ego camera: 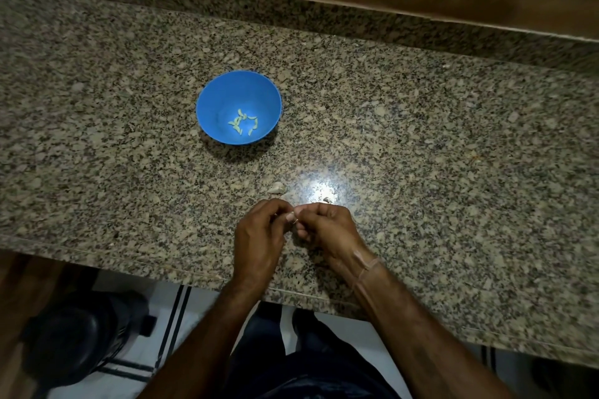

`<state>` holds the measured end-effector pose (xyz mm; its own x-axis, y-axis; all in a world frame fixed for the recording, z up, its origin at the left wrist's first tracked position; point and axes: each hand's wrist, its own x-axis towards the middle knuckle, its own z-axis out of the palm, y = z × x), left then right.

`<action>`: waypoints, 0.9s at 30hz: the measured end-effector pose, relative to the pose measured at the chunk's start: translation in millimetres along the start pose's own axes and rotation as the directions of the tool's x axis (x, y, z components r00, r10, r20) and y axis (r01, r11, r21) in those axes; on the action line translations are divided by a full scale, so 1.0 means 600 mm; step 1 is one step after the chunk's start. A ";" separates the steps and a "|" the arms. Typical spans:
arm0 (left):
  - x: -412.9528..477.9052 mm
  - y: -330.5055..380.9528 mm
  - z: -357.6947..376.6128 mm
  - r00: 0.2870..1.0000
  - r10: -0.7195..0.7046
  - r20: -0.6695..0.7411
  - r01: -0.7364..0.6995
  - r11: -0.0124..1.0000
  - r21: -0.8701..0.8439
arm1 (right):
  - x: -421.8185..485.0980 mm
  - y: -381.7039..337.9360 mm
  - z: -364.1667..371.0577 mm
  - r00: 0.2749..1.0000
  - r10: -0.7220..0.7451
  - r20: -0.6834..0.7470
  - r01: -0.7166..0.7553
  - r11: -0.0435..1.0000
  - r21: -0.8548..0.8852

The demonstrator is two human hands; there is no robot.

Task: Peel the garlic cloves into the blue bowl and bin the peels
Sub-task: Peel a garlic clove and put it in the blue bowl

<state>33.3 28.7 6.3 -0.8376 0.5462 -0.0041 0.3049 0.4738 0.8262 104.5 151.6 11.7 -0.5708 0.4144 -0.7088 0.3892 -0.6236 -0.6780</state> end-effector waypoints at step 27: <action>0.006 0.004 -0.013 0.976 -0.207 0.067 0.215 0.968 -0.127 | 0.007 0.016 0.006 0.953 -0.296 0.063 0.295 0.859 -0.419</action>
<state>27.5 26.1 12.5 -0.8501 0.4815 -0.2133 0.0580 0.4882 0.8708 102.8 145.0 2.9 -0.7050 0.5377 -0.4624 0.4688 -0.1360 -0.8728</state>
